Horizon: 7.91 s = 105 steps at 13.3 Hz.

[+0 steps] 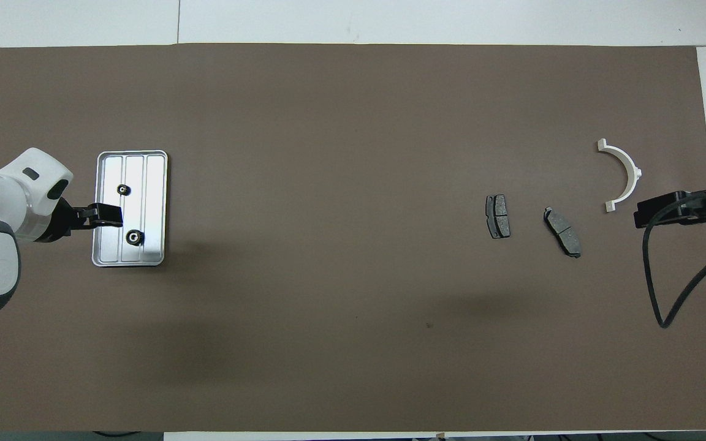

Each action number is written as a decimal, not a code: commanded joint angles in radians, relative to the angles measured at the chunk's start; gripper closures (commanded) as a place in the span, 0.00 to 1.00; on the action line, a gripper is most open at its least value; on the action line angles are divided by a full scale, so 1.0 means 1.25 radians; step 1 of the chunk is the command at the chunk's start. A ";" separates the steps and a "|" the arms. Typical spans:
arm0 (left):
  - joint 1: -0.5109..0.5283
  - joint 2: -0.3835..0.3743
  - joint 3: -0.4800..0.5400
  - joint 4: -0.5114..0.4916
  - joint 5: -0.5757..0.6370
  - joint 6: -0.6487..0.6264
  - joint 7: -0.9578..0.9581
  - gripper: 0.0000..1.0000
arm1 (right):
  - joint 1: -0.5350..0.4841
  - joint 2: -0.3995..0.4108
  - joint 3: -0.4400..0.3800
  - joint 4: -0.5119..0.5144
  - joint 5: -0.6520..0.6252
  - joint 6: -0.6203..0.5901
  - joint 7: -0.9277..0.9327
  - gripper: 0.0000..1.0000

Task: Place bearing gear from tray to pile
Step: 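Reach the left gripper down to a black bearing on the silver tray, then close the left gripper on the black bearing and lift it, then carry the bearing to the table center and release it with the left gripper, then return the left gripper to the tray while the right gripper reaches the bearing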

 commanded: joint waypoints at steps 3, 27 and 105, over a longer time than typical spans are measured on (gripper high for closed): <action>-0.021 0.044 -0.003 -0.037 0.011 0.055 -0.081 0.22 | -0.016 -0.019 0.005 -0.019 0.021 0.021 -0.010 0.00; -0.021 0.146 -0.003 -0.037 0.013 0.113 -0.001 0.79 | -0.043 -0.020 0.005 -0.025 0.040 0.029 -0.040 0.00; -0.010 0.292 0.024 0.198 0.020 0.118 0.073 0.34 | 0.410 0.311 0.017 0.029 0.000 0.326 0.490 0.01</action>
